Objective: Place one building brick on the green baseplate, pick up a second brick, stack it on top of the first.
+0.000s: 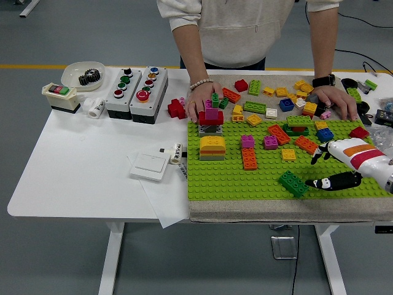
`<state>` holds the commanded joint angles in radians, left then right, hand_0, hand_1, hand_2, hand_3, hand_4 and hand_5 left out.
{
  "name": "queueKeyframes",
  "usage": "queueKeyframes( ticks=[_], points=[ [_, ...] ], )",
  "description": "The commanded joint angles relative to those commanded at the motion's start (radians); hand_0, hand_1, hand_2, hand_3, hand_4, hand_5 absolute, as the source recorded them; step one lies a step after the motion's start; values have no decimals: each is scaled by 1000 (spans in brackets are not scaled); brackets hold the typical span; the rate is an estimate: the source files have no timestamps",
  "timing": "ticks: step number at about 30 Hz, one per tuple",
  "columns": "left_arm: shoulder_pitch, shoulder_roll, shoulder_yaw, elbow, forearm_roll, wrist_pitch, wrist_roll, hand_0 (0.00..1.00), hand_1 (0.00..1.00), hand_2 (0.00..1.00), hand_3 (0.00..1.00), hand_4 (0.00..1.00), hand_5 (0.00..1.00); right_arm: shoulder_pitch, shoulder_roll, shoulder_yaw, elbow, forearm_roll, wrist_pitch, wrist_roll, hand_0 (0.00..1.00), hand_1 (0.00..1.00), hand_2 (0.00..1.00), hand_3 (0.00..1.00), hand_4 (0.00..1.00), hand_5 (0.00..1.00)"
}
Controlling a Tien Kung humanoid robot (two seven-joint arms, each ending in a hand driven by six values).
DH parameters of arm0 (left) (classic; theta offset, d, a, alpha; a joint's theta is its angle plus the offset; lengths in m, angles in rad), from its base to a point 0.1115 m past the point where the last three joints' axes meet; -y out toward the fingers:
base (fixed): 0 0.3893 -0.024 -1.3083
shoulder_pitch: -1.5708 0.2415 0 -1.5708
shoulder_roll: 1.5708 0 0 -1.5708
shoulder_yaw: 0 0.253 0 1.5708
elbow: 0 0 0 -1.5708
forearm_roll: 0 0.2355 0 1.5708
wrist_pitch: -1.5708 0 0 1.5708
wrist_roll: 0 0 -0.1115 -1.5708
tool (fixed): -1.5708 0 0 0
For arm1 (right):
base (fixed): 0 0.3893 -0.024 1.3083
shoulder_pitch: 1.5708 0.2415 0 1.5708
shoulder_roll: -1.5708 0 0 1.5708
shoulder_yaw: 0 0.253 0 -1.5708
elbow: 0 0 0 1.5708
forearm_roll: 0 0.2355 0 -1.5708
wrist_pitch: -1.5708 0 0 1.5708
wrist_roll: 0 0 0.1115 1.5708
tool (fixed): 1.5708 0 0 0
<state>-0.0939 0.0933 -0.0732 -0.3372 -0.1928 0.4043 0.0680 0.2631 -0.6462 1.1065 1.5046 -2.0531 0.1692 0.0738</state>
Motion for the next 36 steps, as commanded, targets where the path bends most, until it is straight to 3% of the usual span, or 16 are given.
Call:
queueKeyframes(
  ticks=[3, 4, 9, 36],
  points=[
    [2, 0, -4, 1, 7, 0, 3, 828, 793, 781, 598, 677, 678, -21, -15, 4, 24, 2, 28, 1, 648, 672, 722, 744, 998, 921],
    [2, 0, -5, 1, 10, 0, 4, 828, 793, 781, 598, 677, 679, -26, -17, 6, 30, 2, 35, 3, 675, 697, 760, 776, 998, 998],
    [4, 0, -10, 1, 20, 0, 8, 828, 793, 781, 598, 677, 679, -43, -24, 5, 37, -1, 51, 6, 675, 697, 760, 776, 998, 998],
    [-4, 0, 2, -1, 3, -2, 1, 825, 793, 780, 599, 676, 680, -37, -30, -53, 19, -72, 54, -8, 713, 709, 756, 770, 998, 998]
  ],
)
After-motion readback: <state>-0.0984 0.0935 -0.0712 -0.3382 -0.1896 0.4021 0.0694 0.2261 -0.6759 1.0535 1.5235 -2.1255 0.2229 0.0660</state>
